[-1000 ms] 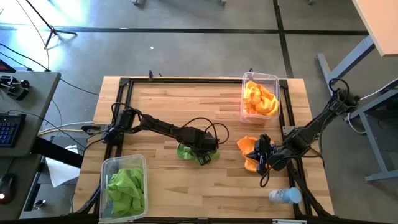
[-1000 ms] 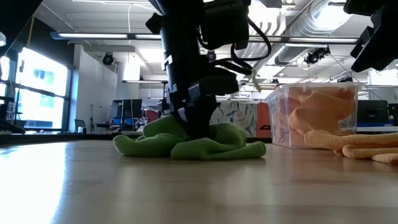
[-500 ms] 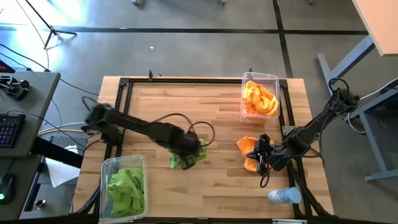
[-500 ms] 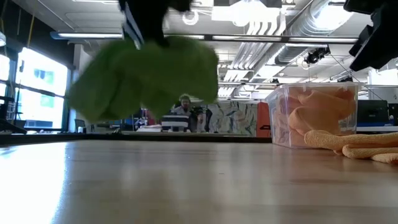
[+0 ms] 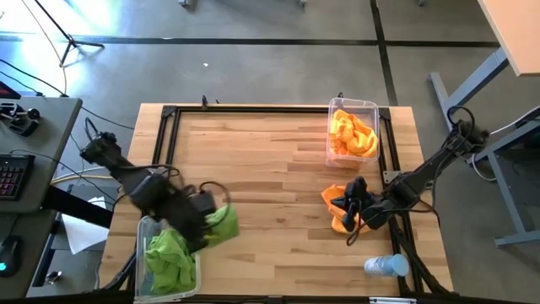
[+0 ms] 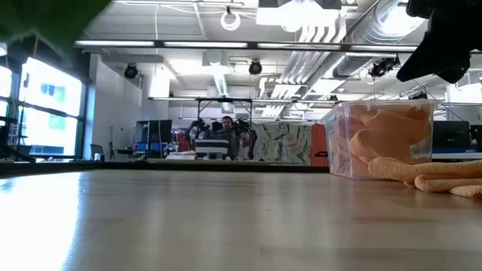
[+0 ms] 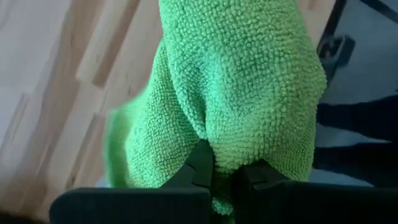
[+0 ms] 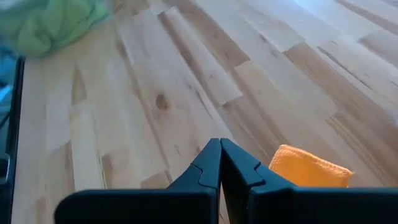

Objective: Sort microfiber towel by color & place in baskets
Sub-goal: Put the green microfiber towel into the bottom transparent bin

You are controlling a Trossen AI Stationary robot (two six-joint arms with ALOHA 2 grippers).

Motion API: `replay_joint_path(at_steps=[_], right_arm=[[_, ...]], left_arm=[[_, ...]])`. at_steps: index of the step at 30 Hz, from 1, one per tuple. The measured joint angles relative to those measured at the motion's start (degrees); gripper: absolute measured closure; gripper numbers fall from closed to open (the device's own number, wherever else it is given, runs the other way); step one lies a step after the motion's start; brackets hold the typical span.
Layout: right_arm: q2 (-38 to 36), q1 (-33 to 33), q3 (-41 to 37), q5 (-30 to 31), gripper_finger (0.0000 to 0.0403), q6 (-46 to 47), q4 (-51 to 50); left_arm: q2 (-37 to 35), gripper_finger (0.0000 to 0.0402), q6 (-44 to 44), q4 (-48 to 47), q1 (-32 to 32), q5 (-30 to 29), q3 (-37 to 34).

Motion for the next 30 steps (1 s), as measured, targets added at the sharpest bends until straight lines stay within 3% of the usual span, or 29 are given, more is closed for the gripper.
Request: replay_joint_path(at_steps=[11, 15, 30], right_arm=[[0.06, -7.39, 0.00, 0.04, 0.0403, 6.29, 6.88], [0.09, -9.72, 0.00, 0.02, 0.0403, 6.24, 10.49], [0.11, -11.78, 0.00, 0.02, 0.0403, 6.32, 14.85]], left_arm=[[-0.92, 0.0401, -12.68, -10.27, -19.57, 0.95, -0.09], [-0.01, 0.0401, -14.20, -9.69, -23.87, -0.09, -4.20], [0.41, 0.0401, -12.79, 15.68, -28.47, 2.22, -29.42]])
